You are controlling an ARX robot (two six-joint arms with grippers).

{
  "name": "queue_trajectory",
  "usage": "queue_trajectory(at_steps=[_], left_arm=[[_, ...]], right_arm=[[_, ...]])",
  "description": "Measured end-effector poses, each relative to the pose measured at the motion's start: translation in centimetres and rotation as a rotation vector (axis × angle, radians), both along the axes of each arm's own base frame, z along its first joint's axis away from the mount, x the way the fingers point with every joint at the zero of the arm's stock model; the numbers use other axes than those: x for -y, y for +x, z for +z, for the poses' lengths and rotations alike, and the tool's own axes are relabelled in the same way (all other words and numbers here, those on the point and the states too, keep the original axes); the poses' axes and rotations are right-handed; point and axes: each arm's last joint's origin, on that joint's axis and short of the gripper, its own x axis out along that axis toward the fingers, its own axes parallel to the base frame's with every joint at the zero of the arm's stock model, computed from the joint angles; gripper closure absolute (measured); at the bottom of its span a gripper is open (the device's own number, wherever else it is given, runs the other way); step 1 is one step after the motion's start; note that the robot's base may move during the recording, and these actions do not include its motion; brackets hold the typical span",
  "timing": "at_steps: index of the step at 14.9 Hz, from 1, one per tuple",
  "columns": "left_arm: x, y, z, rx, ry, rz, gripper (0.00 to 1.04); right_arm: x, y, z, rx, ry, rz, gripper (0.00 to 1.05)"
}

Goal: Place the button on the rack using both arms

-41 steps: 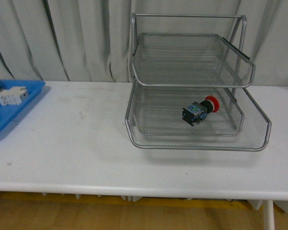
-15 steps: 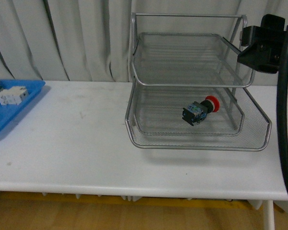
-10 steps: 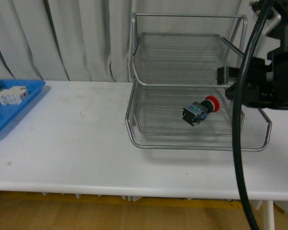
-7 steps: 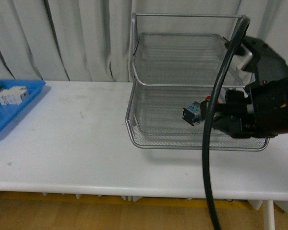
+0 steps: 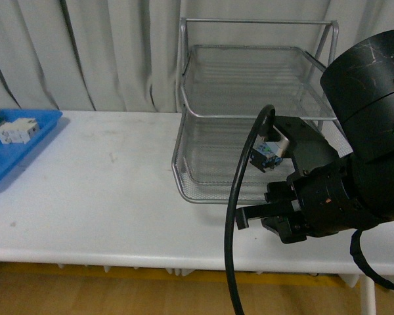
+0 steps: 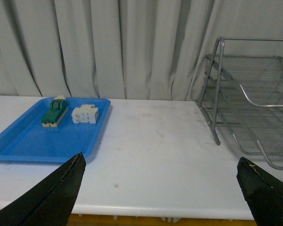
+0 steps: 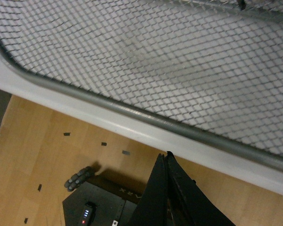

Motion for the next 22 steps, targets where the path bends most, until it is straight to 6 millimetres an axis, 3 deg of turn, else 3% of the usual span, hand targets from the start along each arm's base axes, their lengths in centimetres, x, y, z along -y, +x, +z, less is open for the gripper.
queue_trajectory(at_steps=[5,10,15,18,22], left_arm=[[0.0,0.0,0.0,0.000,0.000,0.000,0.07],[0.0,0.0,0.0,0.000,0.000,0.000,0.07],[0.0,0.0,0.0,0.000,0.000,0.000,0.07],[0.0,0.0,0.0,0.000,0.000,0.000,0.07],[0.0,0.0,0.0,0.000,0.000,0.000,0.07]], right_arm=[[-0.2,2.8,-1.8,-0.007,-0.081,-0.035,1.03],[1.1,7.0,0.0,0.128,-0.070,-0.099,1.03],[2.6,9.1,0.1,0.190,-0.097,-0.140,1.03],[2.8,9.2,0.1,0.208,-0.090,-0.151,1.03],[3.3,5.8,1.2,0.139,-0.025,-0.126,1.03]])
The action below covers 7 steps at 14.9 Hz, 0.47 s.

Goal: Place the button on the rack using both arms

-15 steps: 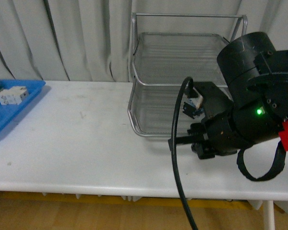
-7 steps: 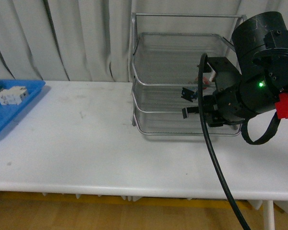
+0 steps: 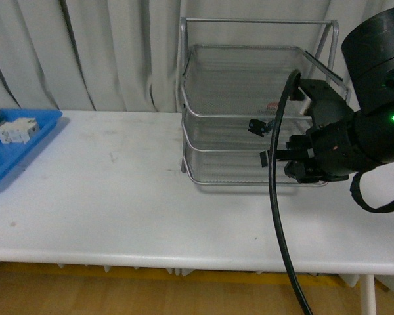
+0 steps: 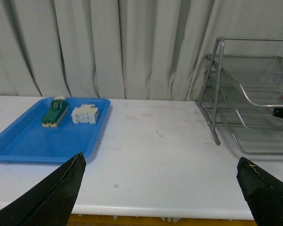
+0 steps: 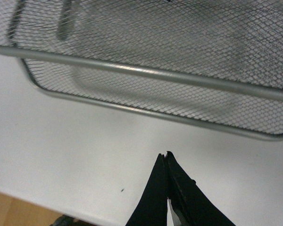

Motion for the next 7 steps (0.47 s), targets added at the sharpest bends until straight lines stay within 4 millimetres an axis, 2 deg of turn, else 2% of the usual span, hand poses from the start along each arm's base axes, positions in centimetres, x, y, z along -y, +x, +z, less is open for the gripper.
queue_trajectory(at_steps=[3,7], left_arm=[[0.0,0.0,0.0,0.000,0.000,0.000,0.07],[0.0,0.0,0.0,0.000,0.000,0.000,0.07]], right_arm=[[0.8,-4.4,2.6,0.052,0.121,0.045,1.03],[4.7,-10.6,5.1,0.094,0.384,0.009,1.03]])
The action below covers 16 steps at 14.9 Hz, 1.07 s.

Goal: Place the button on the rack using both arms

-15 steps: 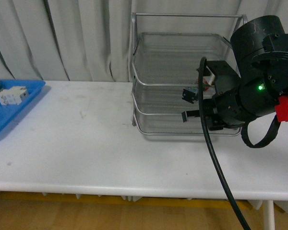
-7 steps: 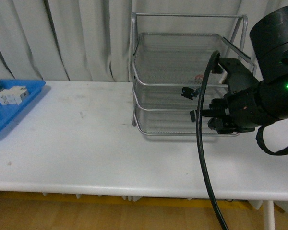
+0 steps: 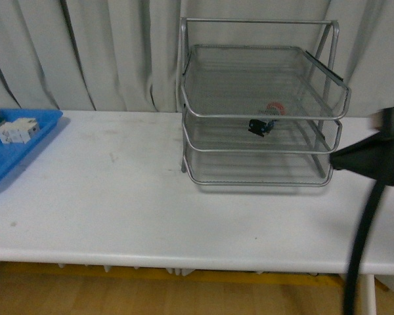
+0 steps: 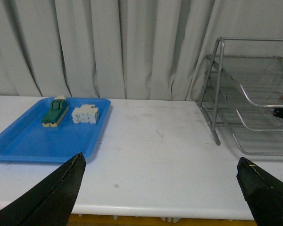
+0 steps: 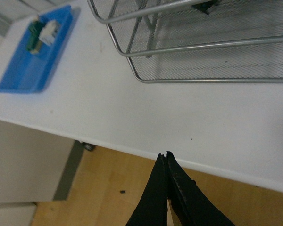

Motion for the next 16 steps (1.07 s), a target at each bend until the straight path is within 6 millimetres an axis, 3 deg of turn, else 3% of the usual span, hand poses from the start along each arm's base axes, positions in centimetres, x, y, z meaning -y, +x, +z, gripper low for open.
queue_trajectory(at_steps=[4,8,9,12,13,16], left_arm=[[0.0,0.0,0.0,0.000,0.000,0.000,0.07],[0.0,0.0,0.0,0.000,0.000,0.000,0.07],[0.0,0.0,0.0,0.000,0.000,0.000,0.07],[0.0,0.0,0.0,0.000,0.000,0.000,0.07],[0.0,0.0,0.0,0.000,0.000,0.000,0.07],[0.0,0.0,0.0,0.000,0.000,0.000,0.07]], right_arm=[[5.0,-5.3,0.8,0.018,0.181,-0.163,1.03],[9.2,-7.9,0.7,0.039,0.199,-0.338,1.03],[9.7,-8.0,0.9,0.212,0.100,-0.387,1.03],[8.6,-10.8,0.0,0.548,-0.217,-0.466,1.03],[6.8,-12.4,1.2,0.674,-0.317,-0.468,1.03],[5.6,-13.9,-0.6,0.645,-0.359,-0.478,1.03]])
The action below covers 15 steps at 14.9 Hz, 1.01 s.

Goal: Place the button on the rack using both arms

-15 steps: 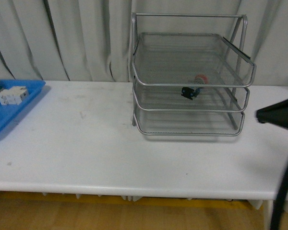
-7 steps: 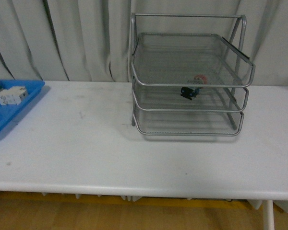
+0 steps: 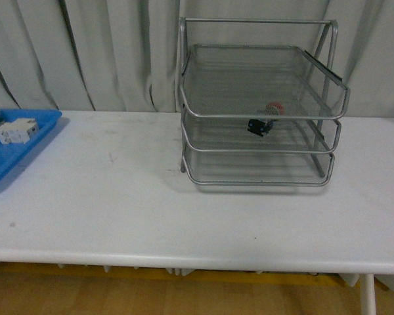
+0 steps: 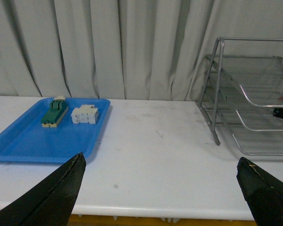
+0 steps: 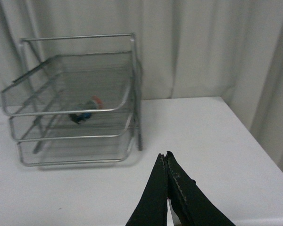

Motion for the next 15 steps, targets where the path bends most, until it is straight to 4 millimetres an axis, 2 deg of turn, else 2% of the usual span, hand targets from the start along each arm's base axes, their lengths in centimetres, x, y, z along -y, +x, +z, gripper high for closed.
queue_trajectory(at_steps=[2,6,15], left_arm=[[0.0,0.0,0.0,0.000,0.000,0.000,0.07],[0.0,0.0,0.0,0.000,0.000,0.000,0.07],[0.0,0.0,0.0,0.000,0.000,0.000,0.07]], right_arm=[[-1.0,-0.7,0.1,0.025,-0.006,0.041,1.03],[-0.8,-1.6,-1.0,0.022,-0.007,0.023,1.03],[-0.8,-3.3,-0.8,0.036,-0.007,0.023,1.03]])
